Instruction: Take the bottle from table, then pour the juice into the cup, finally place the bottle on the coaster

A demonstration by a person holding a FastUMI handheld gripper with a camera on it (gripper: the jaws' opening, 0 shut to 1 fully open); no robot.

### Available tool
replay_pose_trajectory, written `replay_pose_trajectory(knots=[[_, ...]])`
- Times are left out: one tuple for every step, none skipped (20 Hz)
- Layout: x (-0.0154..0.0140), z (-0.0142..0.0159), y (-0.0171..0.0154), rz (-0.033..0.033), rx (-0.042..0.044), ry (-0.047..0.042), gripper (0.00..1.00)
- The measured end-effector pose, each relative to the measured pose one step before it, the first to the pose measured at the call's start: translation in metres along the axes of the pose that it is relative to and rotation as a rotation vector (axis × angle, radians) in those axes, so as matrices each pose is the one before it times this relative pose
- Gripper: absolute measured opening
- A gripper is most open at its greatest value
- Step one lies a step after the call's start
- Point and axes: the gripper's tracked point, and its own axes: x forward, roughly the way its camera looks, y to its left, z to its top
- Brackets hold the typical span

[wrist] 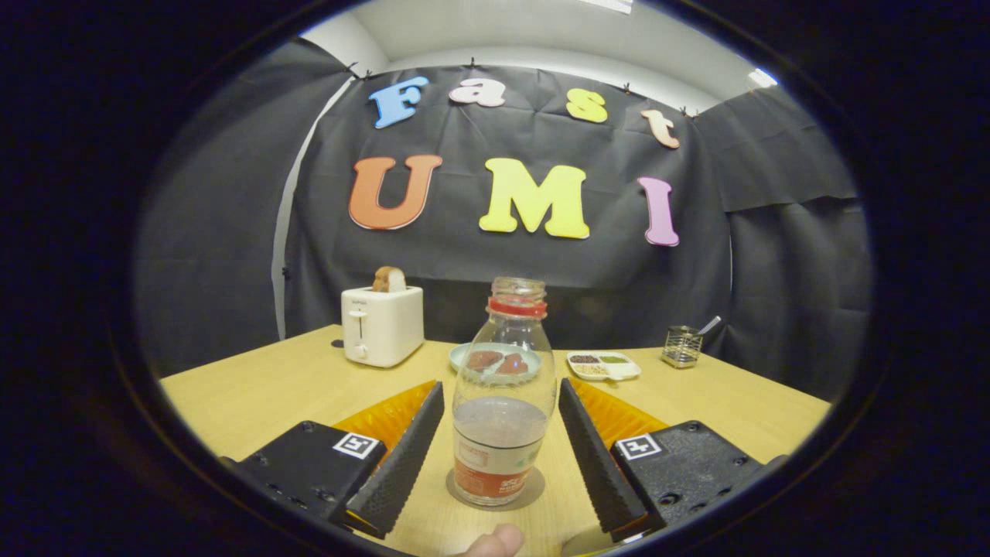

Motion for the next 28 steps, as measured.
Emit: replay_pose_trajectory(knots=[[-0.00477, 0.00485, -0.00213, -0.00067, 0.00649, -0.00641, 0.96], [-0.00422, 0.00468, -0.00116, 0.00091, 0.00687, -0.00172, 0.96], [-0.00473, 0.00363, -0.00124, -0.00200, 0.00500, -0.00204, 0.96], [-0.00484, 0.00652, -0.00253, -0.00774, 0.00458, -0.01193, 0.96], [-0.00501, 0.00536, -0.00328, -0.00917, 0.00275, -0.00625, 0.96], [-0.00519, 0.00289, -0.00180, -0.00569, 0.00036, 0.00381, 0.96], [-0.00589, 0.00183, 0.00023, -0.00052, -0.00195, 0.00637, 0.96], [-0.00726, 0.00315, -0.00050, -0.00314, 0.00173, 0.00719, 0.96], [-0.00782, 0.00322, -0.00153, 0.00048, 0.00518, 0.00996, 0.96], [-0.00927, 0.00258, 0.00228, 0.00971, 0.00460, 0.00368, 0.96], [-0.00787, 0.00379, 0.00293, 0.01177, 0.00502, 0.00477, 0.96], [-0.00979, 0.00452, 0.00215, 0.00781, 0.00740, -0.00816, 0.96], [-0.00852, 0.00463, 0.00157, 0.00723, 0.00221, -0.00191, 0.96], [-0.00962, 0.00023, 0.00299, 0.00920, -0.00503, 0.01625, 0.96], [-0.00961, 0.00027, 0.00309, 0.00983, -0.00367, 0.00394, 0.96], [-0.00983, 0.00310, 0.00416, 0.01320, -0.00283, 0.00401, 0.96], [-0.00983, 0.00131, 0.00319, 0.01306, -0.00171, 0.00548, 0.96], [-0.01004, 0.00229, 0.00304, 0.00765, -0.00027, 0.00558, 0.96], [-0.00976, 0.00244, 0.00133, 0.00608, -0.00563, 0.00512, 0.96], [-0.01102, 0.00370, 0.00129, 0.00078, -0.00796, 0.00038, 0.96], [-0.01098, 0.00399, 0.00012, 0.00421, -0.01208, -0.00132, 0.96], [-0.01034, 0.00496, -0.00065, 0.00112, -0.00746, 0.00116, 0.96], [-0.00977, 0.00592, -0.00442, -0.01035, -0.00371, -0.00280, 0.96], [-0.00947, 0.00621, -0.00485, -0.01068, -0.00179, 0.00167, 0.96], [-0.00781, 0.00647, -0.00311, -0.00527, -0.00113, -0.00061, 0.96], [-0.00852, 0.00639, -0.00317, -0.00446, -0.00097, 0.00589, 0.96], [-0.00894, 0.00620, -0.00465, -0.00434, 0.00378, 0.00087, 0.96], [-0.00781, 0.00810, -0.00369, 0.00088, 0.00459, -0.00104, 0.96]])
